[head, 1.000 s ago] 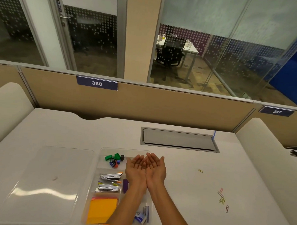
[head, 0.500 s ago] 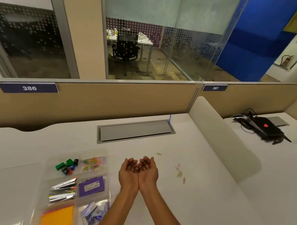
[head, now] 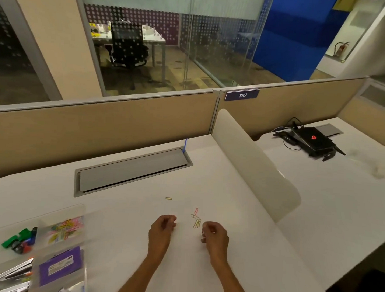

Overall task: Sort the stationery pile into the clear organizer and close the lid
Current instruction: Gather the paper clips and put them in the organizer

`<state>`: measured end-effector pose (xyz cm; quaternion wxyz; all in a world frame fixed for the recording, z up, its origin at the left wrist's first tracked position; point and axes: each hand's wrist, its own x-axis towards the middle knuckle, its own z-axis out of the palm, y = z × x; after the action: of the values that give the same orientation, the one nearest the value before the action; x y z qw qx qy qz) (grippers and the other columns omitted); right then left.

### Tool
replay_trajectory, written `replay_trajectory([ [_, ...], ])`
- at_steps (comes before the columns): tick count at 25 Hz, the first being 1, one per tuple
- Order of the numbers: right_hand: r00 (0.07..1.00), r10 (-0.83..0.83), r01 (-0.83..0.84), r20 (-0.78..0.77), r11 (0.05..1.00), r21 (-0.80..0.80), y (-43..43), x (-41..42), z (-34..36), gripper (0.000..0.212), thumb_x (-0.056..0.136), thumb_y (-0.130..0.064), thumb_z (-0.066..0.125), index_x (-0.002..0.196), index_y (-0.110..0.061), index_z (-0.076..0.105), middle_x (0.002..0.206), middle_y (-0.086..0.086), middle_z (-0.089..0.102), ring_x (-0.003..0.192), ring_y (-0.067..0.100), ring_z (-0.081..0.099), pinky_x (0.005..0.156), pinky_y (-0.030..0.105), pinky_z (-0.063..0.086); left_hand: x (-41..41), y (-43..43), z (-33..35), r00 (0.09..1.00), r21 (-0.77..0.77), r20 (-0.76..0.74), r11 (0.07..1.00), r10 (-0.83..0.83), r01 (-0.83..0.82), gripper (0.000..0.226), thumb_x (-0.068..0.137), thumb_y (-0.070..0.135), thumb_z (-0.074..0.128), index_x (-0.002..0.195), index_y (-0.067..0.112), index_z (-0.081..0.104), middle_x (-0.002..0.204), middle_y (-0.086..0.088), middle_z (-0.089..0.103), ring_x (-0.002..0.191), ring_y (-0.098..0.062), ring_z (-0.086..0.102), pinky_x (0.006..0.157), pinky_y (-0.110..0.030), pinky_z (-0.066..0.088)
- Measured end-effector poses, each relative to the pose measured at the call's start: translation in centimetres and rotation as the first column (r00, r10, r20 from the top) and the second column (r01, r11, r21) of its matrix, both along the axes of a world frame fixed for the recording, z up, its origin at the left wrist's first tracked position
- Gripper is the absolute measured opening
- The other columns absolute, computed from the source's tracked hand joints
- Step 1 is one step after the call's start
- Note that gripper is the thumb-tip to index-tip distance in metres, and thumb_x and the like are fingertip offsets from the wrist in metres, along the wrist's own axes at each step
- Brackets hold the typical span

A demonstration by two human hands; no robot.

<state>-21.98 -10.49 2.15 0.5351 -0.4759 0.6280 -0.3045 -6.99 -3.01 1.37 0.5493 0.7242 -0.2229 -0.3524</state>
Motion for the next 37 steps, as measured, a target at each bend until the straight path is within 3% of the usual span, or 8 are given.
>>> replay_trajectory([
  [3, 0.942, 0.217, -0.23, -0.254, 0.973, -0.021, -1.6, -2.1, -1.3, 0.032, 0.074, -0.008, 0.08, 0.095, -0.022, 0.061, 0.092, 0.001, 0.059, 0.072, 0.016, 0.06, 0.063, 0.014, 0.05, 1.9, -2.3, -1.7, 0.955, 0.077, 0.273, 0.992, -0.114, 0.096, 0.021, 0.092, 0.004, 0.062, 0.103, 0.021, 0.065, 0.107, 0.004, 0.068, 0.091, -0.007, 0.064, 0.08, -0.02, 0.053],
  [7, 0.886, 0.322, -0.347, -0.335, 0.938, -0.018, -2.4, -1.8, -2.0, 0.046, 0.066, 0.003, 0.082, 0.103, -0.014, 0.06, 0.096, -0.001, 0.05, 0.074, 0.011, 0.052, 0.062, 0.007, 0.046, 5.5, -5.8, -2.6, 0.833, 0.106, 0.512, 0.977, -0.213, 0.185, 0.037, 0.086, -0.011, 0.057, 0.114, 0.013, 0.061, 0.116, 0.002, 0.06, 0.099, -0.014, 0.058, 0.081, -0.007, 0.043],
  [11, 0.89, 0.305, -0.334, -0.34, 0.942, -0.028, -2.9, -0.2, -2.1, 0.036, 0.072, 0.011, 0.074, 0.098, -0.009, 0.062, 0.094, 0.004, 0.051, 0.071, 0.008, 0.051, 0.06, 0.002, 0.043, 8.0, -8.5, -3.0, 0.798, 0.205, 0.524, 0.953, -0.299, 0.223, 0.049, 0.078, -0.024, 0.051, 0.117, 0.003, 0.06, 0.117, -0.003, 0.055, 0.091, 0.0, 0.055, 0.075, 0.0, 0.04],
  [17, 0.925, 0.213, -0.254, -0.315, 0.963, -0.095, -3.0, 2.2, -2.4, 0.033, 0.073, 0.001, 0.079, 0.102, -0.005, 0.064, 0.092, 0.001, 0.051, 0.073, 0.004, 0.053, 0.061, 0.001, 0.041, 9.1, -11.4, -3.5, 0.558, 0.464, 0.62, 0.831, -0.551, 0.306, 0.024, 0.076, -0.014, 0.058, 0.085, 0.008, 0.064, 0.087, -0.002, 0.055, 0.079, -0.02, 0.052, 0.061, -0.017, 0.036],
  [22, 0.932, 0.172, -0.223, -0.318, 0.966, -0.13, -3.5, 3.5, -2.4, 0.032, 0.076, 0.002, 0.077, 0.105, -0.001, 0.063, 0.096, 0.003, 0.051, 0.072, -0.001, 0.05, 0.058, 0.0, 0.04, 7.8, -12.4, -3.4, 0.628, 0.452, 0.574, 0.842, -0.526, 0.293, 0.018, 0.078, -0.009, 0.064, 0.083, 0.006, 0.071, 0.086, -0.006, 0.067, 0.078, -0.02, 0.061, 0.07, -0.032, 0.053],
  [29, 0.909, 0.175, -0.237, -0.379, 0.964, -0.122, -4.8, 4.8, -2.6, 0.041, 0.074, -0.001, 0.079, 0.112, -0.004, 0.063, 0.105, 0.006, 0.057, 0.077, 0.009, 0.055, 0.064, -0.002, 0.039, 3.5, -12.3, -3.7, 0.814, 0.313, 0.429, 0.91, -0.392, 0.273, 0.013, 0.079, 0.0, 0.074, 0.091, 0.005, 0.076, 0.089, -0.006, 0.074, 0.078, -0.015, 0.067, 0.077, -0.025, 0.055],
  [37, 0.867, 0.327, -0.384, -0.375, 0.919, -0.086, -6.0, 5.1, -2.9, 0.059, 0.065, -0.008, 0.083, 0.118, -0.009, 0.059, 0.112, 0.002, 0.048, 0.091, 0.016, 0.059, 0.068, 0.008, 0.043, 2.6, -13.0, -2.9, 0.775, 0.443, 0.344, 0.819, -0.531, 0.364, 0.026, 0.075, -0.01, 0.062, 0.092, 0.006, 0.074, 0.092, -0.009, 0.072, 0.083, -0.019, 0.066, 0.083, -0.037, 0.057],
])
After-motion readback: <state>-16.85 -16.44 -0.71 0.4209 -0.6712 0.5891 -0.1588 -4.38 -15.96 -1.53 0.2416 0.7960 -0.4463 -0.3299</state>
